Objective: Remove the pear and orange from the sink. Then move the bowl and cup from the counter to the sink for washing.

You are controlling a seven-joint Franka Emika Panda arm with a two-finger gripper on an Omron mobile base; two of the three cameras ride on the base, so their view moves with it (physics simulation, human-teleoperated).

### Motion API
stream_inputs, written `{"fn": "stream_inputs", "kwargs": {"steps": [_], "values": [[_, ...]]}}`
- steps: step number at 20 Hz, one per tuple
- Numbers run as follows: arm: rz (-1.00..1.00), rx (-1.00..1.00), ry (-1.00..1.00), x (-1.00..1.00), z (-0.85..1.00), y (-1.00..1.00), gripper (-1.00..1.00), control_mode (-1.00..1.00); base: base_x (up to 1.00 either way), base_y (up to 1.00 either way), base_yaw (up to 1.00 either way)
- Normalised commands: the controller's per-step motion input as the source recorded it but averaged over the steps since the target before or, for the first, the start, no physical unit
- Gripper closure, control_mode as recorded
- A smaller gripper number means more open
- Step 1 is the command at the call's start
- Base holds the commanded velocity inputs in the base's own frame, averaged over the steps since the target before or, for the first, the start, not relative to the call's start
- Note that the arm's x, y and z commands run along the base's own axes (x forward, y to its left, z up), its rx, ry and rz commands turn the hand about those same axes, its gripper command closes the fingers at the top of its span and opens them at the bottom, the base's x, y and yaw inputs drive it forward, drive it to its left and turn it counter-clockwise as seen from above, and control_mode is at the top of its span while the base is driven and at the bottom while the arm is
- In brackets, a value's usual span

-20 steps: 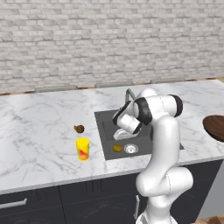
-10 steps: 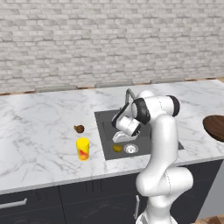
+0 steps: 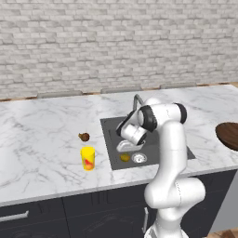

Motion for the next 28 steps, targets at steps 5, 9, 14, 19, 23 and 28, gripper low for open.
{"fn": "stream_inputs", "kwargs": {"steps": [5, 9, 14, 19, 23, 28], "values": [[0.00, 0.01, 0.02, 0.10, -0.19, 0.06, -1.00, -1.00, 0.00, 0.00, 0.00], [0.00, 0.00, 0.02, 0.05, -0.17, 0.04, -1.00, -1.00, 0.00, 0.00, 0.00], [0.00, 0.00, 0.02, 0.10, -0.16, 0.07, -1.00, -1.00, 0.00, 0.00, 0.00], [0.00, 0.00, 0.01, 0.09, -0.11, 0.06, -1.00, -1.00, 0.00, 0.00, 0.00], [-0.01, 0.00, 0.04, 0.01, -0.02, 0.02, -1.00, -1.00, 0.00, 0.00, 0.00], [-0.05, 0.00, 0.03, 0.00, 0.00, -0.01, -1.00, -1.00, 0.00, 0.00, 0.00]]}}
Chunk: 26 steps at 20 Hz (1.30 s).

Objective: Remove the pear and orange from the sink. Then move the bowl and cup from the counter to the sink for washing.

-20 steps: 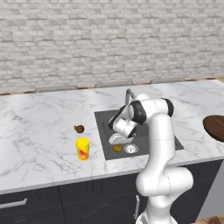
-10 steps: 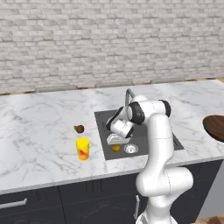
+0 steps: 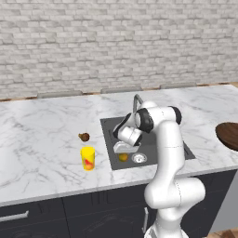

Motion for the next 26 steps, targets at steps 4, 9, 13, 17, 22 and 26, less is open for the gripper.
{"fn": "stream_inputs", "kwargs": {"steps": [4, 9, 13, 17, 22, 26], "values": [[-0.06, 0.00, 0.02, -0.04, 0.04, 0.00, -1.00, -1.00, 0.00, 0.00, 0.00], [-0.06, 0.00, 0.00, -0.07, 0.08, 0.00, -1.00, -1.00, 0.00, 0.00, 0.00], [-0.06, 0.00, 0.00, -0.06, 0.10, 0.00, -1.00, -1.00, 0.00, 0.00, 0.00], [-0.06, 0.00, 0.00, -0.08, 0.07, 0.00, -1.00, -1.00, 0.00, 0.00, 0.00], [-0.06, 0.00, 0.00, -0.10, 0.01, -0.01, -1.00, -1.00, 0.00, 0.00, 0.00], [-0.07, 0.00, 0.00, -0.11, 0.00, 0.00, -1.00, -1.00, 0.00, 0.00, 0.00]]}}
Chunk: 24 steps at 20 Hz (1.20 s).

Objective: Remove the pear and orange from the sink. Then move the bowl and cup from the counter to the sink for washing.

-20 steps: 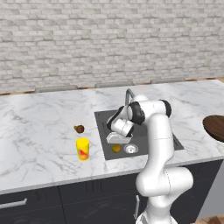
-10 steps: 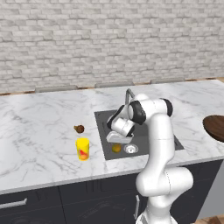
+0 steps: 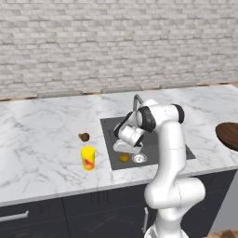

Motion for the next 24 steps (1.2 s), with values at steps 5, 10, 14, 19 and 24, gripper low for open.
{"fn": "stream_inputs", "kwargs": {"steps": [5, 10, 14, 19, 24], "values": [[-0.05, 0.00, 0.00, -0.06, 0.00, 0.00, -1.00, -1.00, 0.00, 0.00, 0.00], [-0.05, 0.00, 0.00, -0.03, 0.00, 0.00, -1.00, -1.00, 0.00, 0.00, 0.00], [-0.04, 0.00, 0.00, -0.05, -0.01, 0.00, -1.00, -1.00, 0.00, 0.00, 0.00], [-0.04, 0.00, 0.00, -0.01, -0.09, 0.00, -1.00, -1.00, 0.00, 0.00, 0.00], [-0.04, -0.01, 0.00, 0.00, -0.14, 0.02, -1.00, -1.00, 0.00, 0.00, 0.00]]}}
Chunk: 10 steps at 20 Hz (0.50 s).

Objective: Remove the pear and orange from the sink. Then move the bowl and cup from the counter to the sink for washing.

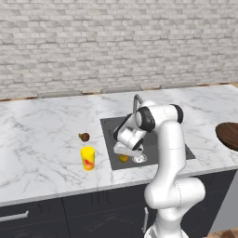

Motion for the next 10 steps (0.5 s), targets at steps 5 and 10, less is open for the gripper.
{"fn": "stream_inputs", "kwargs": {"steps": [5, 10], "values": [[-0.03, -0.01, 0.00, 0.00, -0.15, 0.04, -1.00, -1.00, 0.00, 0.00, 0.00], [-0.01, 0.00, 0.00, 0.03, -0.12, 0.06, -1.00, -1.00, 0.00, 0.00, 0.00]]}}
